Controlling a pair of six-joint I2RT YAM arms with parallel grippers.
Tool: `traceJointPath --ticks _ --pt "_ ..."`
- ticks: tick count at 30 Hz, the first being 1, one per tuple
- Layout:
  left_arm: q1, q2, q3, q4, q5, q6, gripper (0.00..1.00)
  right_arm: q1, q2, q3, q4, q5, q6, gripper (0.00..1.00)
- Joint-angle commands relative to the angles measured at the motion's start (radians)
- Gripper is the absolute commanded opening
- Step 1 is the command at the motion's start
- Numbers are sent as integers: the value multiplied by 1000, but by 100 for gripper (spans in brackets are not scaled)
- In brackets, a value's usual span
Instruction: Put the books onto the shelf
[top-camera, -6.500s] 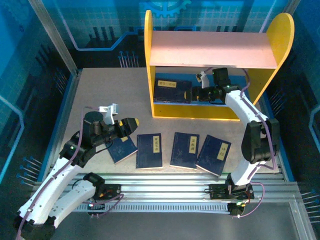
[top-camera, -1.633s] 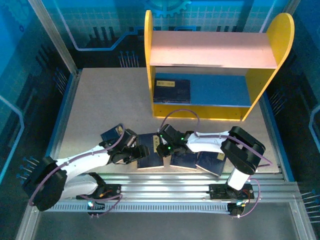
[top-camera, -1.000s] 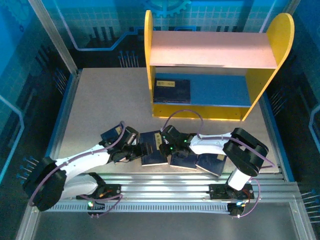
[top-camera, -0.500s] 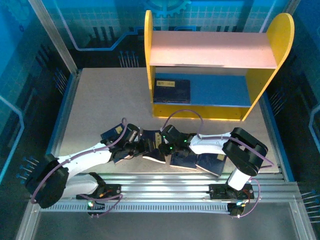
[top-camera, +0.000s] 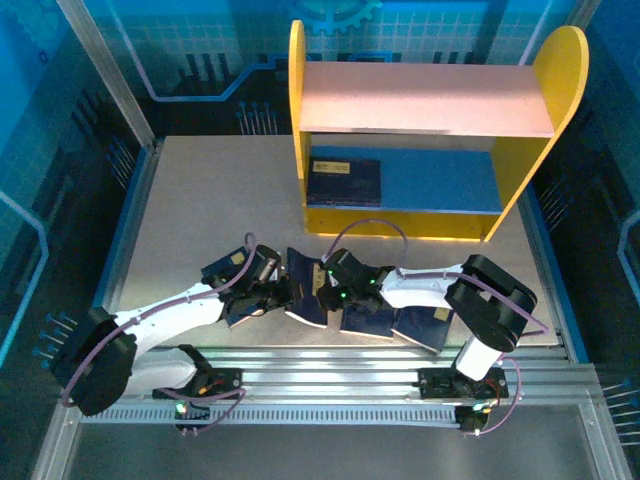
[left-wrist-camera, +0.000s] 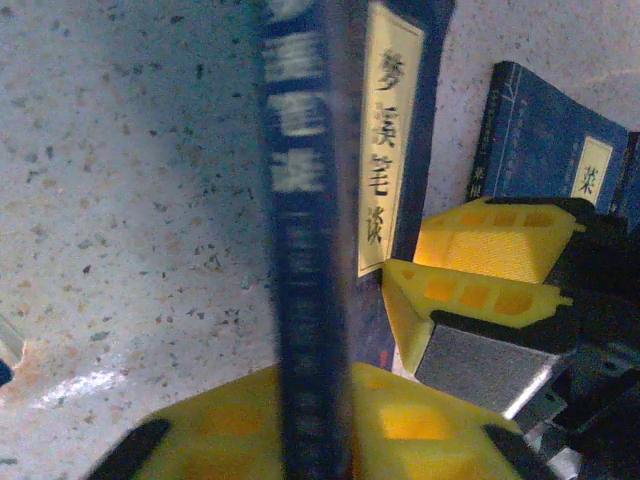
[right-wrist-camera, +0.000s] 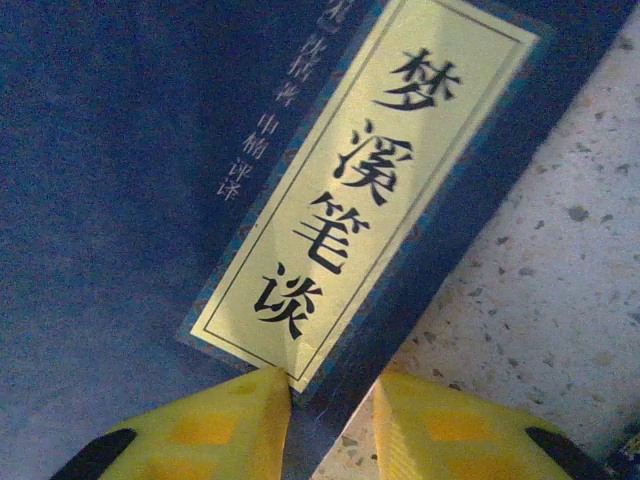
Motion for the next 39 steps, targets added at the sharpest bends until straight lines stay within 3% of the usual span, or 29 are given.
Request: traceJointPath --ticks 1,3,10,20,25,29,39 --pt "-10 24 55 -6 -7 29 4 -2 11 -29 -54 -39 -17 32" --pt "-10 41 71 -23 -8 39 0 -4 1 -29 -55 -39 -18 34" --pt "-10 -6 77 -66 -62 30 0 -13 -72 -29 -81 -39 -22 39" --pt "-10 -269 236 -392 -411 26 0 -42 -283 -17 -139 -63 12 46" --pt "-10 -380 283 -422 -587 2 0 -65 -409 -24 -88 -85 93 53" --pt "-10 -451 277 -357 -681 -48 0 -74 -494 -48 5 -107 193 58" --pt "-13 -490 102 109 -730 -111 0 -73 -502 -129 438 -177 478 69"
